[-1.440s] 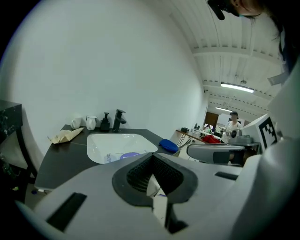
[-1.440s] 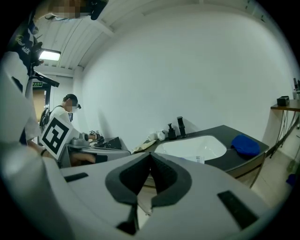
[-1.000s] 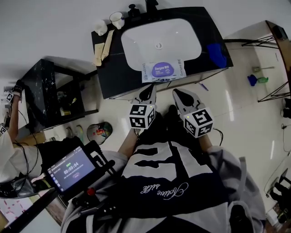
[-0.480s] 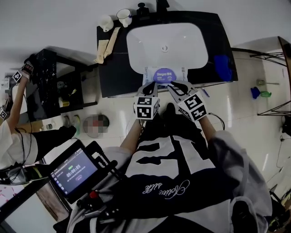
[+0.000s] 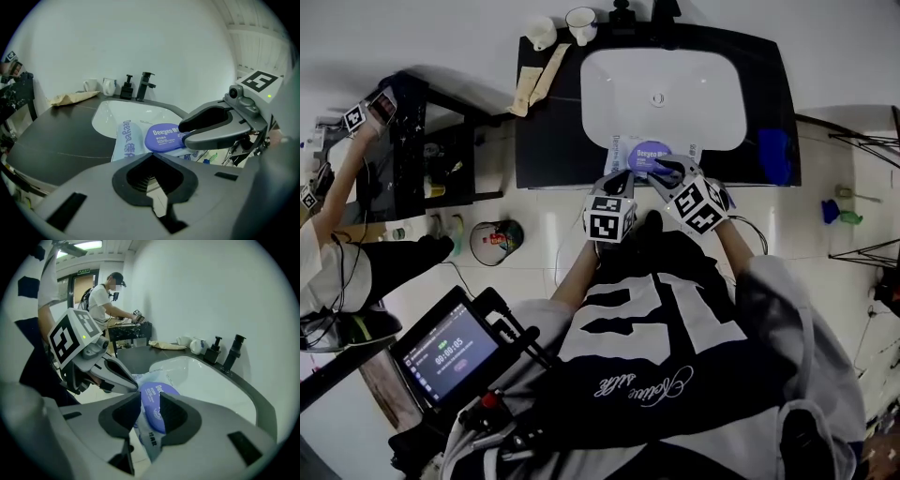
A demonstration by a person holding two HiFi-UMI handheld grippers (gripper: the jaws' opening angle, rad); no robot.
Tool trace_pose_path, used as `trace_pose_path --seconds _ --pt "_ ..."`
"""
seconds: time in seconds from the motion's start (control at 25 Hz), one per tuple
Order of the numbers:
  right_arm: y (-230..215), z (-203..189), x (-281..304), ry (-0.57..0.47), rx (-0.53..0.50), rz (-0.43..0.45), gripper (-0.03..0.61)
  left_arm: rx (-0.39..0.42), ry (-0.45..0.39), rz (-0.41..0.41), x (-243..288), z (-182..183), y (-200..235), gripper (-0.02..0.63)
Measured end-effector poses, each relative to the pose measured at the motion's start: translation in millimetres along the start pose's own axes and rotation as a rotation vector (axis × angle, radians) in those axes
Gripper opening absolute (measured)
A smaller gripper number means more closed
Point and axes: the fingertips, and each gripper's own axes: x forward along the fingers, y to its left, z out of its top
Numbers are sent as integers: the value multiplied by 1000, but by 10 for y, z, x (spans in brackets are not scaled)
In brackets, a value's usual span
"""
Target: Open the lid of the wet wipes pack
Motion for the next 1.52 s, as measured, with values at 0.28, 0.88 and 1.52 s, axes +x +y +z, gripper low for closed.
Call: trace_pose_path --seconds 0.28,0.88,1.52 --pt "67 -82 150 108 -239 34 123 -25 1 -11 27 -31 13 -2" --pt "151 -149 310 144 -446 52 86 5 9 -15 74 -69 15 -2" --pt "7 -23 231 66 -91 155 85 88 23 12 129 -59 2 -2"
